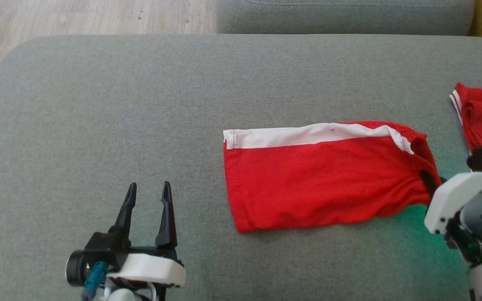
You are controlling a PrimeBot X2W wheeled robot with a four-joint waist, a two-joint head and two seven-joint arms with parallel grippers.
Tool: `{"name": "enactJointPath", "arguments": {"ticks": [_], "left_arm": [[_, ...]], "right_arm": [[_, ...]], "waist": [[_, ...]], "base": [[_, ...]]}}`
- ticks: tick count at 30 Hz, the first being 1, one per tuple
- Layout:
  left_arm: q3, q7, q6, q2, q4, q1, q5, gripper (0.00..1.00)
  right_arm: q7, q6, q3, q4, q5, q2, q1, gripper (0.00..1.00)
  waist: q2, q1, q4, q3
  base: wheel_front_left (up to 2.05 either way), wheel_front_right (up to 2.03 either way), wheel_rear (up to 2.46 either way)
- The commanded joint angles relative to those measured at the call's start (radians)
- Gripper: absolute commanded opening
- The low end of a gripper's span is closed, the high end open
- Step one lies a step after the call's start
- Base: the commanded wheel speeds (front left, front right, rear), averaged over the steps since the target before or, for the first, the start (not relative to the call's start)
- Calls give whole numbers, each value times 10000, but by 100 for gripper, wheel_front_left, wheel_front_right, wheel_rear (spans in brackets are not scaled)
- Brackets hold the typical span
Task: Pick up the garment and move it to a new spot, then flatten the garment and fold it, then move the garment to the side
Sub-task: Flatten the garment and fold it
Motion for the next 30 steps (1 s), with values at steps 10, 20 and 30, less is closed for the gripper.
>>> {"name": "enactJointPath", "arguments": {"ticks": [10, 20, 30], "left_arm": [[28, 84, 21, 33, -321, -252, 100, 100], [-96, 58, 32, 0, -338, -335, 64, 100], [-216, -137, 8, -129, -55, -454, -34, 100]], "right_arm": [[301, -7, 1427, -2444, 1230, 579, 314, 0], [296, -7, 3388, -2226, 1813, 1291, -495, 0], [-234, -7, 4467, -364, 2306, 1369, -1434, 1]], "waist": [[-1, 0, 122, -121], [-1, 0, 753, 9], [-1, 0, 1389, 149]], "base": [[0, 0, 0], [0, 0, 0], [0, 0, 0]]}}
